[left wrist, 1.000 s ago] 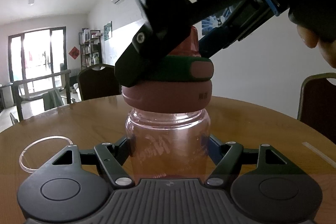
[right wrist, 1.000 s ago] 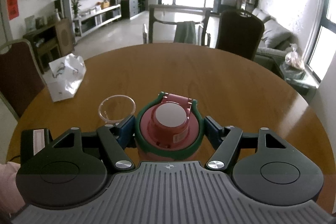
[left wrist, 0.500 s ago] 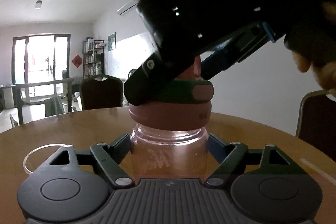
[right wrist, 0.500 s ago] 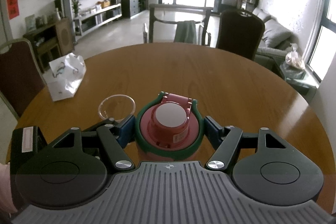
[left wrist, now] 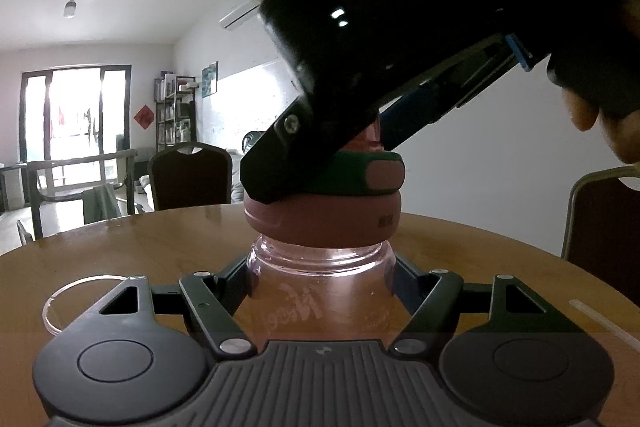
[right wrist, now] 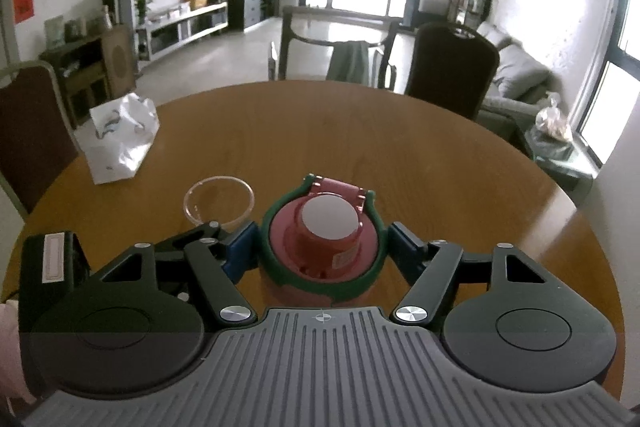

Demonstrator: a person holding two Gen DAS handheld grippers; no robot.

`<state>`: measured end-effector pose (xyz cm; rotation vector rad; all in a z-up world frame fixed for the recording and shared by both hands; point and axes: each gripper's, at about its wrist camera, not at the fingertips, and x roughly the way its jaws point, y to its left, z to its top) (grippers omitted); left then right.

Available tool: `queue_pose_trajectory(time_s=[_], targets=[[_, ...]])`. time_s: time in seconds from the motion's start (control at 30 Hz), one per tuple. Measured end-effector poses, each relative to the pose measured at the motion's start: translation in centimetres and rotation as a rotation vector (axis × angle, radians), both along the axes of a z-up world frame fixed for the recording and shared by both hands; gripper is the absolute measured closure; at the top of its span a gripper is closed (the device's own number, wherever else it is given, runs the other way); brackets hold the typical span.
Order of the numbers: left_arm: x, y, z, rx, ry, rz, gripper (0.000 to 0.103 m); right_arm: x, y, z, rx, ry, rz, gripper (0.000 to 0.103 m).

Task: Unscrew bottle cap and pour

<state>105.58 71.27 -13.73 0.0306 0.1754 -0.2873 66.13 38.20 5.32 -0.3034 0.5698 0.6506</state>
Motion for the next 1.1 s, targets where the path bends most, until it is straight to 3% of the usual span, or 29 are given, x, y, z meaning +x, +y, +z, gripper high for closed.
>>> queue_pose_trajectory(time_s=[0.13, 0.23, 0.73, 0.93, 1.1], targets=[[0.7, 0.5, -0.3, 0.001, 0.003, -0.002, 0.032, -0.1, 0.2, 0.0, -0.004, -0.024, 0.006, 0.032], [-1.3, -0.8, 0.0, 0.003, 0.000, 0.002, 0.032, -0.2, 0.3, 0.7, 0.007, -0.054, 0.004, 0.032], [-4.4, -3.5, 0.4, 0.004, 0.001, 0.008, 0.031, 2.0, -1.9, -0.4, -0.037, -0.053, -0.088, 0.032], [-9.9, -6.9, 1.2, 0.005, 0.001, 0.007, 0.031, 3.1, -4.1, -1.3, -0.035, -0.052, -0.157, 0.032], [-13.3, -8.9, 1.6, 0.008, 0.000, 0.009, 0.031, 4.3, -5.6, -3.6, -0.022, 0.003, -0.196, 0.032]])
